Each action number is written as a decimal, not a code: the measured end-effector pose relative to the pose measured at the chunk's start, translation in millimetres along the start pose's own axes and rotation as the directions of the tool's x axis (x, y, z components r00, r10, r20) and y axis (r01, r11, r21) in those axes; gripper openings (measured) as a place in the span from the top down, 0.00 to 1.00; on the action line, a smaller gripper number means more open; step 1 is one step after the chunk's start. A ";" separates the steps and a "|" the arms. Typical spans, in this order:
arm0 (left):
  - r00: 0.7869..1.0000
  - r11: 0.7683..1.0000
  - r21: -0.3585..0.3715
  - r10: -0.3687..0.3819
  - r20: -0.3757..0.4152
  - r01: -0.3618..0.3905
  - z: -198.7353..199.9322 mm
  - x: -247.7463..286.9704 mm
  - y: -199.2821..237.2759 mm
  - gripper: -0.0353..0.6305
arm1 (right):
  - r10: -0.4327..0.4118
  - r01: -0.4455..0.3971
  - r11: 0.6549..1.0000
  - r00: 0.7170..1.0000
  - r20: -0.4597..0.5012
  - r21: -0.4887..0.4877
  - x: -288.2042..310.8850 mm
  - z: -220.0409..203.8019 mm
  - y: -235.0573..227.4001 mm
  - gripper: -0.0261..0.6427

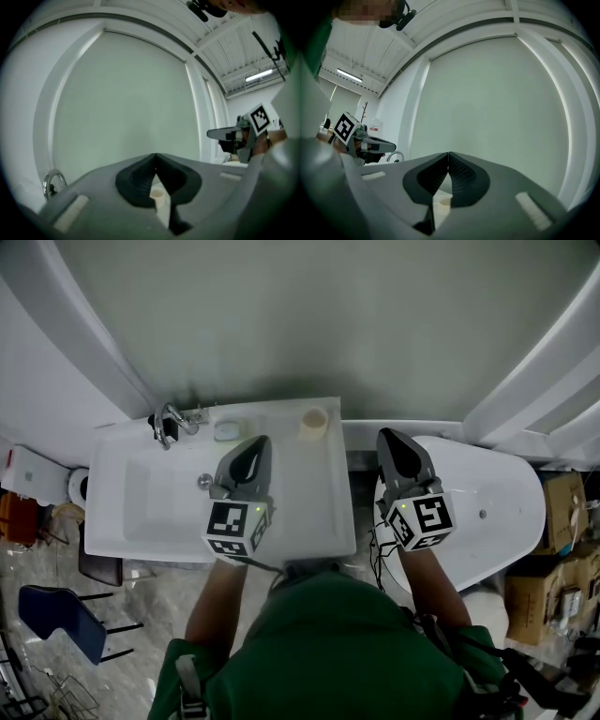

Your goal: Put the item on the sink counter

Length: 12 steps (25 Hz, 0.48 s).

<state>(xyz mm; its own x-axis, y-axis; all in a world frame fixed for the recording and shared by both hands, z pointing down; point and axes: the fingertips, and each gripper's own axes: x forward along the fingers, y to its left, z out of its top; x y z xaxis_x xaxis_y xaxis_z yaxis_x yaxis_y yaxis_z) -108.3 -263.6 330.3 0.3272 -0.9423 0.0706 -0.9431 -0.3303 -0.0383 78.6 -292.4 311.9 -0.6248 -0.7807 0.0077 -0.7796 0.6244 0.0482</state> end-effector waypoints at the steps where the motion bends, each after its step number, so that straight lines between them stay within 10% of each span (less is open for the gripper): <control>1: 1.000 1.000 0.000 0.000 -0.002 0.000 -0.9 0.9 0.1 0.95 | 0.001 -0.001 1.000 1.000 -0.004 0.004 0.4 -1.4 -0.1 0.97; 12: 1.000 1.000 0.002 -0.016 -0.011 0.016 -4.4 7.2 -4.9 0.95 | -0.008 0.007 1.000 1.000 0.013 0.015 -3.0 0.3 -3.5 0.97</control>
<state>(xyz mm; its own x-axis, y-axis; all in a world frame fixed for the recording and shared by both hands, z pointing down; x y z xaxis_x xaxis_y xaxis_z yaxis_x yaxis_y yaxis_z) -101.6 -268.5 335.4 0.3417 -0.9362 0.0825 -0.9375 -0.3456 -0.0395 83.2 -292.3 311.5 -0.6195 -0.7850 -0.0054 -0.7847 0.6190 0.0332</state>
